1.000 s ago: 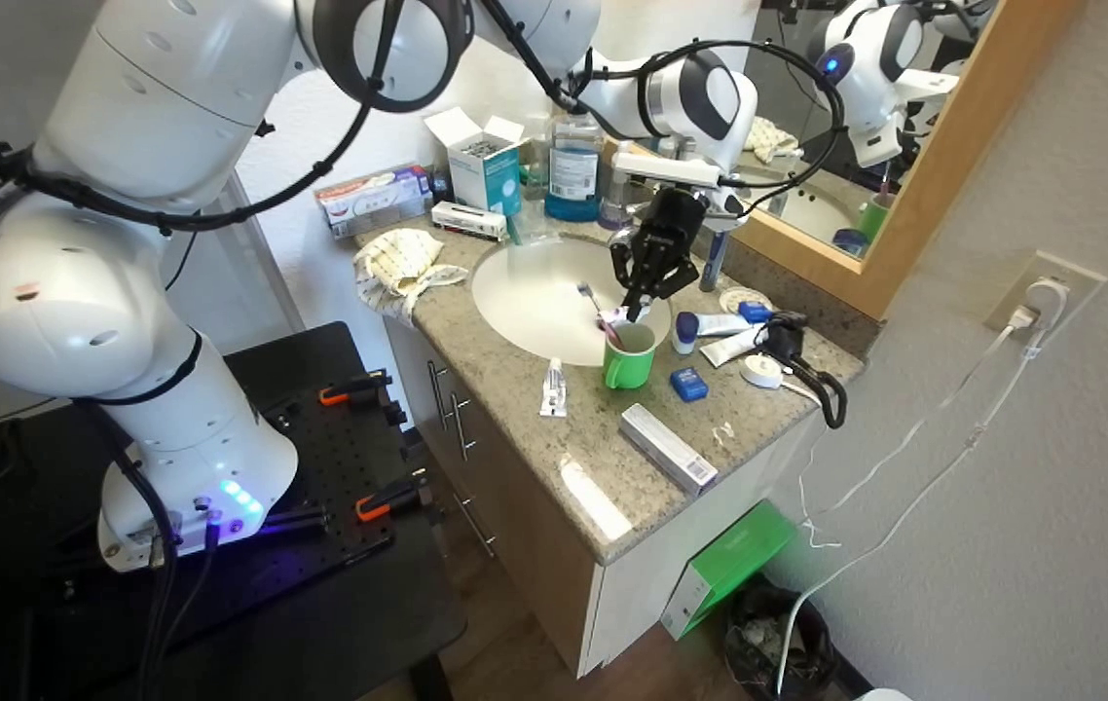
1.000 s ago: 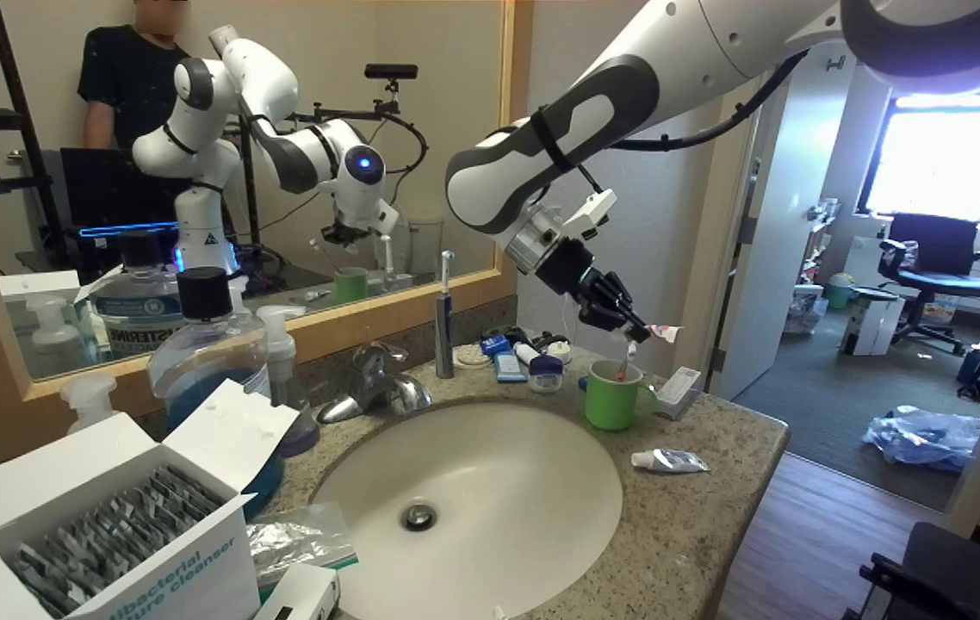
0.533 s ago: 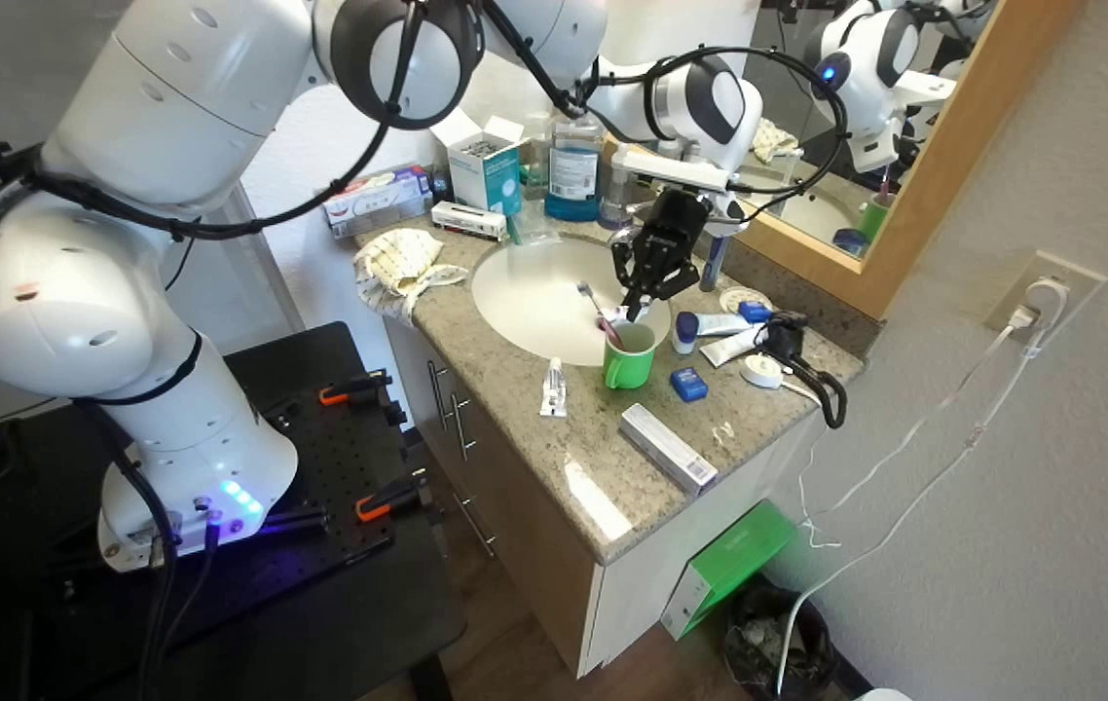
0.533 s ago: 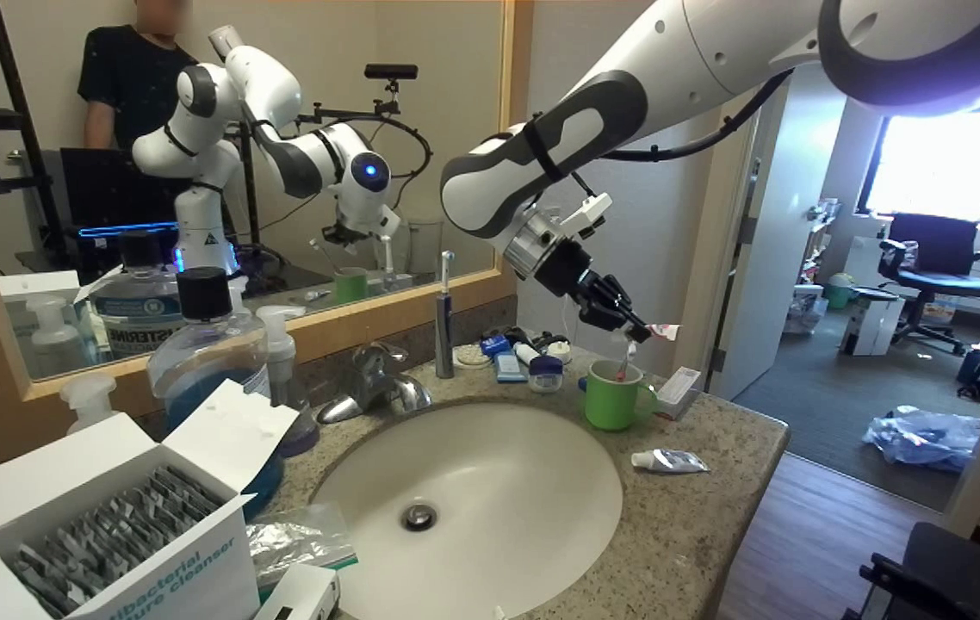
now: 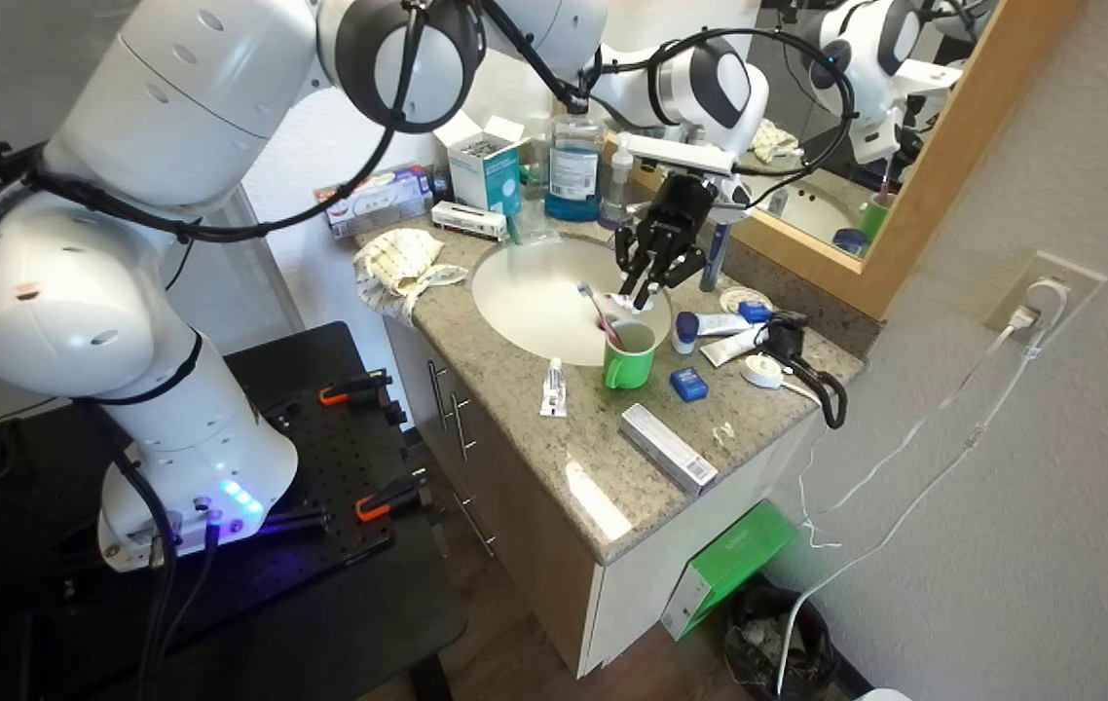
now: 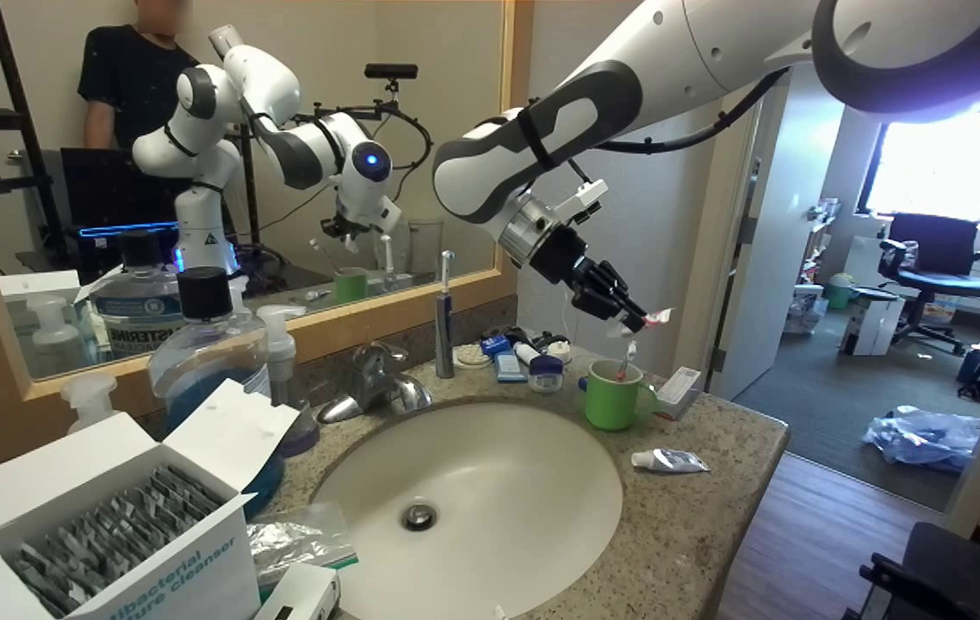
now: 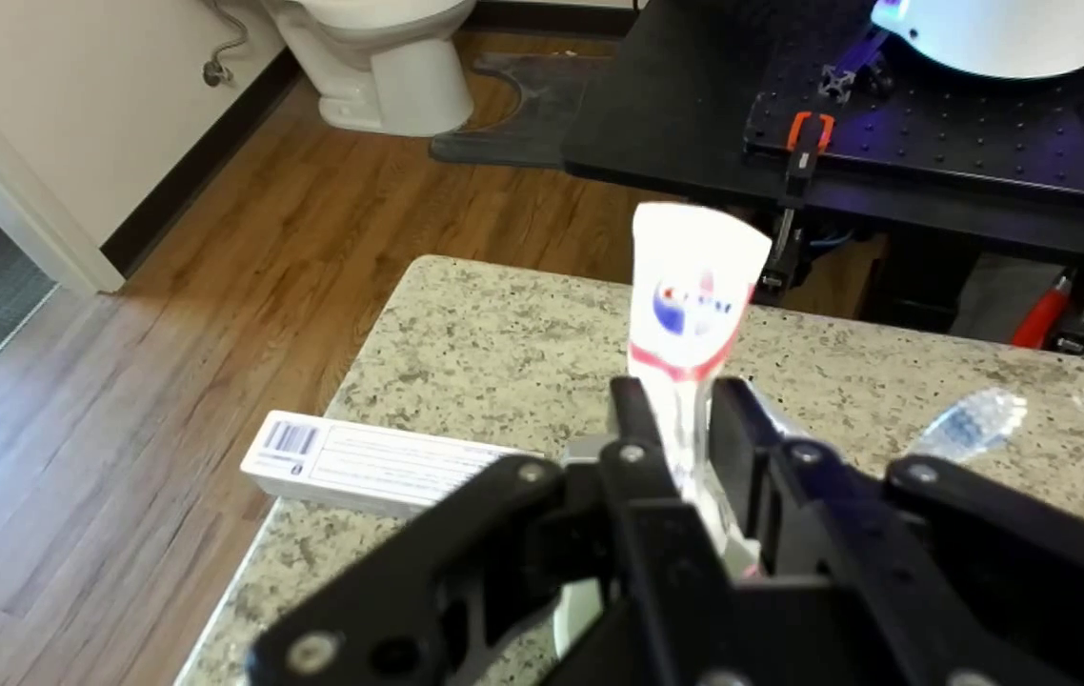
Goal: Pick up the tube of the object and put it in the cup
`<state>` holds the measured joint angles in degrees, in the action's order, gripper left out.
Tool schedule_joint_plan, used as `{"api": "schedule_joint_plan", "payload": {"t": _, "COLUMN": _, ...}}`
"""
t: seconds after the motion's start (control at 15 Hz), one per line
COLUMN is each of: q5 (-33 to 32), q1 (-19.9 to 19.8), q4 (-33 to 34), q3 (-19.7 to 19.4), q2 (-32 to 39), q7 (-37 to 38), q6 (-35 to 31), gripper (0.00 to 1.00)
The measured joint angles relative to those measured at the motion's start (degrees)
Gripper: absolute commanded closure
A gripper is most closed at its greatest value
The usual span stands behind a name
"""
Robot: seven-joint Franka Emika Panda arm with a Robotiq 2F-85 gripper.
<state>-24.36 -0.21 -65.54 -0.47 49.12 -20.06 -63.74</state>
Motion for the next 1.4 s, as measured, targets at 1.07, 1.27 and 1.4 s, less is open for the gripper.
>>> {"api": "schedule_joint_plan", "payload": {"t": 1.07, "q5": 0.0, "q1": -0.3, "q4": -11.5, "q3": 0.5, "q2": -14.4, "q7": 0.1, "q6": -7.0, "gripper": 0.00}}
{"api": "schedule_joint_plan", "payload": {"t": 1.27, "q5": 0.0, "q1": -0.3, "q4": -19.3, "q3": 1.4, "q2": -21.2, "q7": 0.2, "q6": -11.0, "gripper": 0.00}}
{"api": "schedule_joint_plan", "payload": {"t": 1.4, "q5": 0.2, "q1": -0.2, "q4": -24.7, "q3": 2.0, "q2": -25.3, "q7": 0.2, "q6": -13.8, "gripper": 0.00}}
